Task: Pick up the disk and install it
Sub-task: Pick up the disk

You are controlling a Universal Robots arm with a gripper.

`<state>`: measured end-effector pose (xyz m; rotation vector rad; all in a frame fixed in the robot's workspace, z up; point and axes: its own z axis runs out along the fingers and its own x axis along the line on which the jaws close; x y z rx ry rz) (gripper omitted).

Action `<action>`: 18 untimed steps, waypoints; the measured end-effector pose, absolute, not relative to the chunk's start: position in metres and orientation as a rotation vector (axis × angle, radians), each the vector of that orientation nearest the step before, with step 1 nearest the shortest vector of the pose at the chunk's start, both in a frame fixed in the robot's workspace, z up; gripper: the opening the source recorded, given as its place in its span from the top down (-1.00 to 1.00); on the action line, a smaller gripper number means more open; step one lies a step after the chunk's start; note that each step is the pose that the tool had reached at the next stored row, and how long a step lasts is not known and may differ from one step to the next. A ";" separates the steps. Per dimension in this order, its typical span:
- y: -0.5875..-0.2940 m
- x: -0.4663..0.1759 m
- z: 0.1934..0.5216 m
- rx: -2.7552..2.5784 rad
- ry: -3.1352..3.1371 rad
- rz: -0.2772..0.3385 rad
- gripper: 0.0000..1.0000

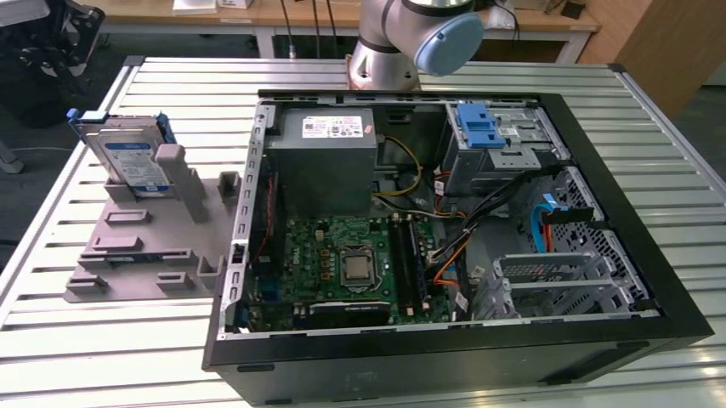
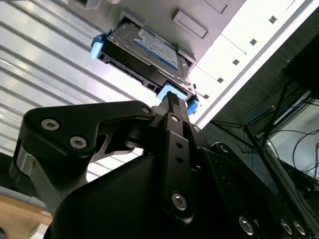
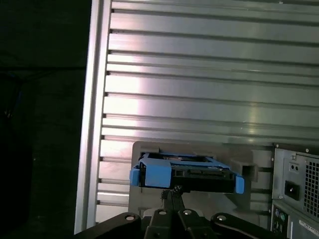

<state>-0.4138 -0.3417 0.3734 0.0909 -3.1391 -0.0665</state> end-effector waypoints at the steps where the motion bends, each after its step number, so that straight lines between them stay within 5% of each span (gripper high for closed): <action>1: -0.342 -0.414 0.373 0.110 -3.138 -0.067 0.79; 18: -0.342 -0.414 0.373 0.353 -3.117 -0.066 0.79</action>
